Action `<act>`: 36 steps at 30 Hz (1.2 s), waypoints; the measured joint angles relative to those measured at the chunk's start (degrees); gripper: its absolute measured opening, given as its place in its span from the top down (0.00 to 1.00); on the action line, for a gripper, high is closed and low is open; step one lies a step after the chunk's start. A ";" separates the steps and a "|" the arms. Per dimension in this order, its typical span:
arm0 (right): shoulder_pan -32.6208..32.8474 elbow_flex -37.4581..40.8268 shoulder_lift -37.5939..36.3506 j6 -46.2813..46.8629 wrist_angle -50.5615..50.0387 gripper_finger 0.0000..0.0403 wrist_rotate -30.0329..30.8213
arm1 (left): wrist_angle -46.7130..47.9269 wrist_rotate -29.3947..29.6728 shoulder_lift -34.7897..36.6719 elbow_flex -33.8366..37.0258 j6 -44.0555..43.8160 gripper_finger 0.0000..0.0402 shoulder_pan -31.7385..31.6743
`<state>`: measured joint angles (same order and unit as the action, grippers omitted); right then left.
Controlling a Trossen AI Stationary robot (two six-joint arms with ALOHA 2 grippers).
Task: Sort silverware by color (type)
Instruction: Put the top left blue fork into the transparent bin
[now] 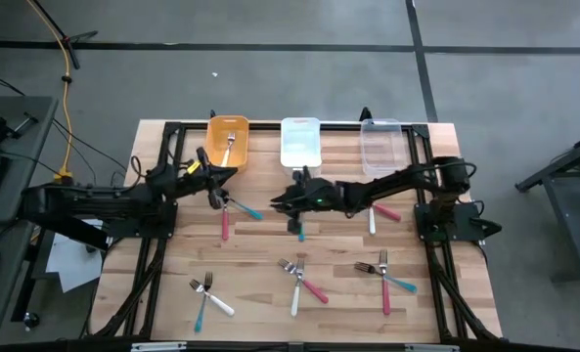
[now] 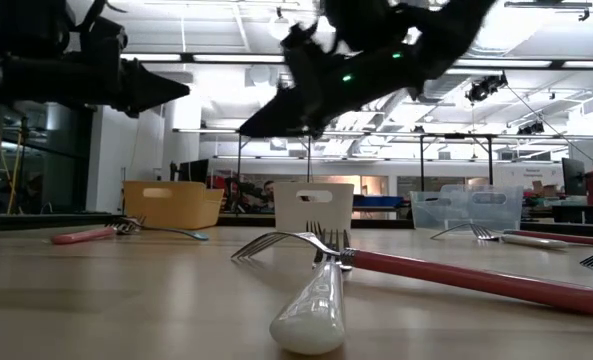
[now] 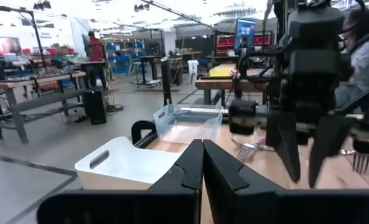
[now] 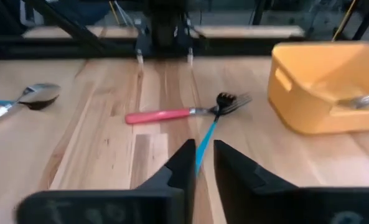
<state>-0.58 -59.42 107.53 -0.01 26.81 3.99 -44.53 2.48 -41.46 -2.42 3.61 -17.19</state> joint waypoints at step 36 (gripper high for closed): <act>-2.93 -49.57 36.02 11.76 -33.98 0.75 3.30 | 5.28 8.46 6.65 0.66 2.65 1.00 -0.02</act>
<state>-3.51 -108.99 143.55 11.75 -7.18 7.29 -39.24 10.94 -34.81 -1.76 6.26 -17.21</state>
